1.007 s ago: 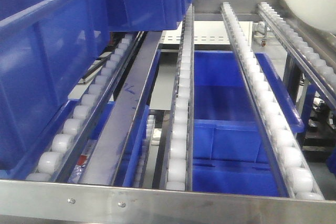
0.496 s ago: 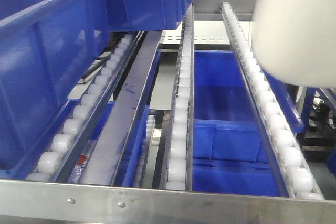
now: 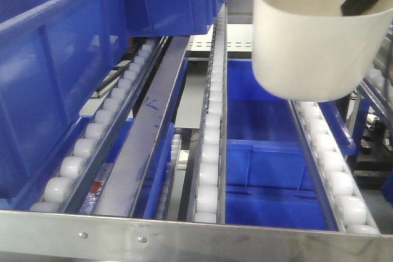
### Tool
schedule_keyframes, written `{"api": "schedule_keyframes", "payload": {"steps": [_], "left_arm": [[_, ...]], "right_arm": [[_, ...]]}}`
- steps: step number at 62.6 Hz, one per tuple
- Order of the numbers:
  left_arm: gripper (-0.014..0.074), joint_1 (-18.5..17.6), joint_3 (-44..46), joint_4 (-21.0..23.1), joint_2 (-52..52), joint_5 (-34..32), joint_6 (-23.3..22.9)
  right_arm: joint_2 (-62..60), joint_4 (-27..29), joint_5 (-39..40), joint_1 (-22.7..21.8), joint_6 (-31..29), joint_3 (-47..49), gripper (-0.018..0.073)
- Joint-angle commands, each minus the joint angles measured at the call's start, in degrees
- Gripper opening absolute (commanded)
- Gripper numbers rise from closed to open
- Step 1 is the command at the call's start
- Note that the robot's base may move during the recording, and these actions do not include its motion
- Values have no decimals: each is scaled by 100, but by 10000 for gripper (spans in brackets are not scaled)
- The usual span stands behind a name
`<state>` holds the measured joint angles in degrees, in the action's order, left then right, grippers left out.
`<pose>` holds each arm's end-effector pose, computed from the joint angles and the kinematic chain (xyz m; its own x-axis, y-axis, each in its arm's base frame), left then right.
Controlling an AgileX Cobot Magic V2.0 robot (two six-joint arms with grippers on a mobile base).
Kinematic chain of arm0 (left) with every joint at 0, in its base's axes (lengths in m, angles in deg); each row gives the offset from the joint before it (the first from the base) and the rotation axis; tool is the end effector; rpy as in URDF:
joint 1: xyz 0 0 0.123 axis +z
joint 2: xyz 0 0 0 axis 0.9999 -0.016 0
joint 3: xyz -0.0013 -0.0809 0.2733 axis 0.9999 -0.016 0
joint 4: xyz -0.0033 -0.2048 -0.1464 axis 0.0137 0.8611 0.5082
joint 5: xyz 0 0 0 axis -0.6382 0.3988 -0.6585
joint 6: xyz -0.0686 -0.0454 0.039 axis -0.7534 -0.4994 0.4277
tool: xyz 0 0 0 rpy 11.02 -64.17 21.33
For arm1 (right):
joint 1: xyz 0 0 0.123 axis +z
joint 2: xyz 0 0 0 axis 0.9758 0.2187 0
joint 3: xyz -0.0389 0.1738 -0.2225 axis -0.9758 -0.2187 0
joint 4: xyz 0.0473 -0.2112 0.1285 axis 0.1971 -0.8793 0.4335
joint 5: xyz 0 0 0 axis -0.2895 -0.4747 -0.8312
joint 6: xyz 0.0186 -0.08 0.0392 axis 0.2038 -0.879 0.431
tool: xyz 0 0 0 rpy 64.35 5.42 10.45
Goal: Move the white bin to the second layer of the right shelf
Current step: 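Lower the held bin with the right gripper onto the roller shelf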
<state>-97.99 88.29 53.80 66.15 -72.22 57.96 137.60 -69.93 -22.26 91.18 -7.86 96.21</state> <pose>0.0555 -0.0092 0.2033 0.0074 0.0341 -0.9994 0.1605 0.9864 0.0348 0.2919 0.0701 0.3042 -0.6243 -0.0354 -0.7804 -0.1545 0.9848 0.0789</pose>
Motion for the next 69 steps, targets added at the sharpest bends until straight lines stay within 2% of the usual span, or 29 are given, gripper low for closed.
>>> {"api": "schedule_keyframes", "payload": {"steps": [1,44,55,69], "left_arm": [[85,-21,-211,31,80,-489,-20],[85,-21,-211,31,80,-489,-20],[85,-21,-211,31,80,-489,-20],[85,-21,-211,31,80,-489,-20]], "right_arm": [[55,24,505,85,8,333,57],[1190,24,624,163,8,380,57],[1303,265,892,163,8,380,57],[1436,265,852,163,8,380,57]]}}
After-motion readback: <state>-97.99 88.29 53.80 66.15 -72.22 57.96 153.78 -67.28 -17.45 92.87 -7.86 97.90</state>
